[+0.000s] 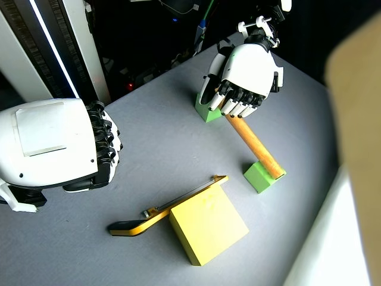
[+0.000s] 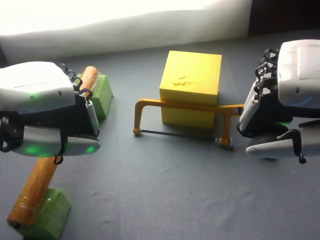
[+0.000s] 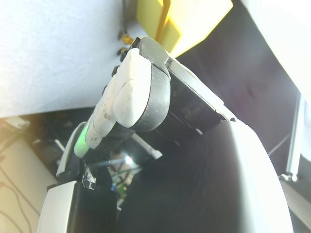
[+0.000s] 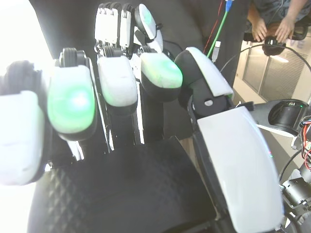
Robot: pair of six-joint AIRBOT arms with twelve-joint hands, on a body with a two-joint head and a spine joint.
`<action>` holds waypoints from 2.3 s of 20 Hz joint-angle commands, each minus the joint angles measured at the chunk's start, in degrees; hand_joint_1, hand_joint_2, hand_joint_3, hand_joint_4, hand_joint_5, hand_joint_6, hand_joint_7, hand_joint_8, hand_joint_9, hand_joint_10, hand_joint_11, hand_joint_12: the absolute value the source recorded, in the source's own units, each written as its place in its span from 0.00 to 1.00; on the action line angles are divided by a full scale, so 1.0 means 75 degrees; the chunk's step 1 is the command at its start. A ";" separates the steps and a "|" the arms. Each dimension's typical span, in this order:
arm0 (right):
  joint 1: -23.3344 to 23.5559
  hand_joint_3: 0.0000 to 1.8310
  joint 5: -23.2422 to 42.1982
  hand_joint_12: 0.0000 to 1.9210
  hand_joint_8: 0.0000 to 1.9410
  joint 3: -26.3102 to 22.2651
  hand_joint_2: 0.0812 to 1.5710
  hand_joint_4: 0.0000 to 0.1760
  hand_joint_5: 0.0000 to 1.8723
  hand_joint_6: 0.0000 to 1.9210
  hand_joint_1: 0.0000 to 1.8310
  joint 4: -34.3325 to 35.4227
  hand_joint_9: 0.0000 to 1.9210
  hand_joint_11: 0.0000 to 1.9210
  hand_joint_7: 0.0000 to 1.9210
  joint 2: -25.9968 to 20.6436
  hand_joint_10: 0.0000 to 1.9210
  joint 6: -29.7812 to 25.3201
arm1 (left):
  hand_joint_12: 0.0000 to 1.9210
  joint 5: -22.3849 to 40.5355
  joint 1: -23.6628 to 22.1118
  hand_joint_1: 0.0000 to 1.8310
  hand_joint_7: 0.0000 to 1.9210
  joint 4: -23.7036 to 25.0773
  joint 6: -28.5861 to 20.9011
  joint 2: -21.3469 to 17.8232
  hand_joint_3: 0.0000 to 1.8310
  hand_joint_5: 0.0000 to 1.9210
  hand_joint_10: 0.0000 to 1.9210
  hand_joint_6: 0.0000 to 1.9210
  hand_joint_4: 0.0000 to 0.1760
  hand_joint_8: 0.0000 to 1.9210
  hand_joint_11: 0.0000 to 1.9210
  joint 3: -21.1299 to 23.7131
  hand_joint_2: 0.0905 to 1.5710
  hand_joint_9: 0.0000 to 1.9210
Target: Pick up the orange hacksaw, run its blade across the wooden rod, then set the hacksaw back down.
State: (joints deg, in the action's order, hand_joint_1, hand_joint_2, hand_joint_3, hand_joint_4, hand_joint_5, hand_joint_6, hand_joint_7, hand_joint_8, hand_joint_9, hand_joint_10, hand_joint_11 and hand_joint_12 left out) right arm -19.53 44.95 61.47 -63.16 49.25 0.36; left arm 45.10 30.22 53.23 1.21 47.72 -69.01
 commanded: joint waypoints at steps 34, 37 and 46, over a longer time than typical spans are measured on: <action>-0.2473 0.00 0.0008 0.27 0.00 -0.0700 0.67 0.00 0.05 0.00 0.40 0.5199 0.07 0.00 0.05 -0.2323 0.00 -0.3950 | 0.17 0.1379 -0.1283 0.00 0.02 0.3096 -0.0676 -0.0987 0.00 0.02 0.00 0.00 0.00 0.00 0.00 -0.0044 0.78 0.03; -0.2735 0.00 -0.0070 0.31 0.00 -0.0539 0.68 0.00 0.08 0.01 0.46 0.5140 0.08 0.00 0.08 -0.2264 0.00 -0.4642 | 0.15 0.1253 -0.1283 0.00 0.01 0.3304 -0.0694 -0.1479 0.00 0.02 0.00 0.00 0.00 0.00 0.00 0.0494 0.78 0.03; -0.3651 0.00 0.1338 0.34 0.00 0.1207 0.74 0.00 0.10 0.00 0.48 0.4944 0.08 0.00 0.07 -0.1171 0.00 -0.5068 | 0.16 -0.0413 -0.0898 0.00 0.04 0.3381 -0.1063 -0.2950 0.00 0.06 0.00 0.00 0.00 0.00 0.00 0.1664 0.79 0.06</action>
State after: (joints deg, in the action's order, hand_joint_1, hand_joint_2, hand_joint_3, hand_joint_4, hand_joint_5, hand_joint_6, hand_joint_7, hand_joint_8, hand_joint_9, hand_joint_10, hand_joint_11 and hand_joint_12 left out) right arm -47.64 48.69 70.72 -29.50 41.41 -36.99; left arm 40.71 23.94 82.13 -6.74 25.80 -56.51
